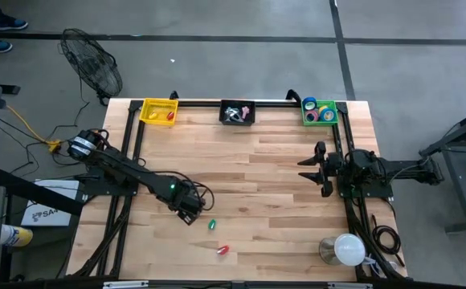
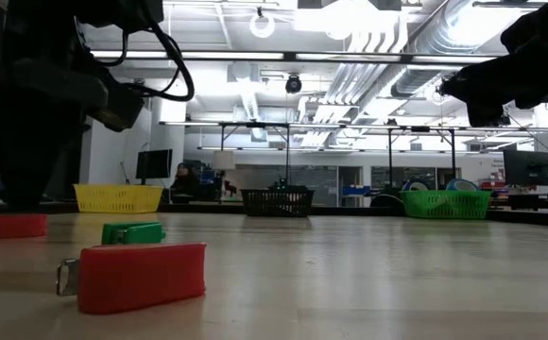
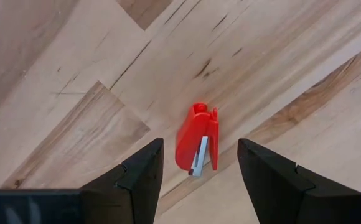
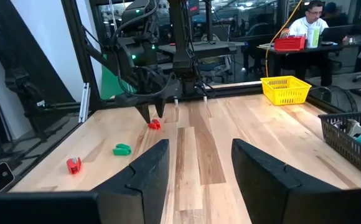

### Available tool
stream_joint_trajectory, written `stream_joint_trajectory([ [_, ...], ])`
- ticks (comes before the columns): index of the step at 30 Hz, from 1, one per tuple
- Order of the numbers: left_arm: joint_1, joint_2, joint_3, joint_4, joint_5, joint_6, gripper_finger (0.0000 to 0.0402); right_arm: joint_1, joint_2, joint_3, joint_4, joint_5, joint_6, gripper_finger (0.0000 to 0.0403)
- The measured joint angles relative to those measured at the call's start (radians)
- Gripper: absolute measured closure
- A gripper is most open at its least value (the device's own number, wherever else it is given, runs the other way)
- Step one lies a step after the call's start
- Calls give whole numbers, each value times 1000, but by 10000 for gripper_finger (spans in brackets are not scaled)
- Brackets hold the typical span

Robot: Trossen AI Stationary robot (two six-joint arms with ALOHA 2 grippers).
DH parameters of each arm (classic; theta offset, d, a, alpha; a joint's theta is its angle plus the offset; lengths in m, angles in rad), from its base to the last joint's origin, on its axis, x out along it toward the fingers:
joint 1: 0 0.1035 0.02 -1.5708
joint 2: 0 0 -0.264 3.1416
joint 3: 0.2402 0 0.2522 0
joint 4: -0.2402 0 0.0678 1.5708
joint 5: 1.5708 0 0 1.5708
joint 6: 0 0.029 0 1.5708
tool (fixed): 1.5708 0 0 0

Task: Pick and place Stapler, Stapler remover, tape
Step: Put the top red stapler into the yellow bin

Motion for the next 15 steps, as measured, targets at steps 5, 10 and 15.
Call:
stream_joint_trajectory([
  [5, 0, 38, -1, 1, 14, 16, 202, 0, 0, 0, 0, 0, 2, 238],
  [10, 0, 90, -1, 11, 82, 39, 202, 0, 1, 0, 1, 0, 2, 238],
  [15, 0, 97, 1, 15, 81, 42, 202, 0, 0, 0, 2, 0, 2, 237],
])
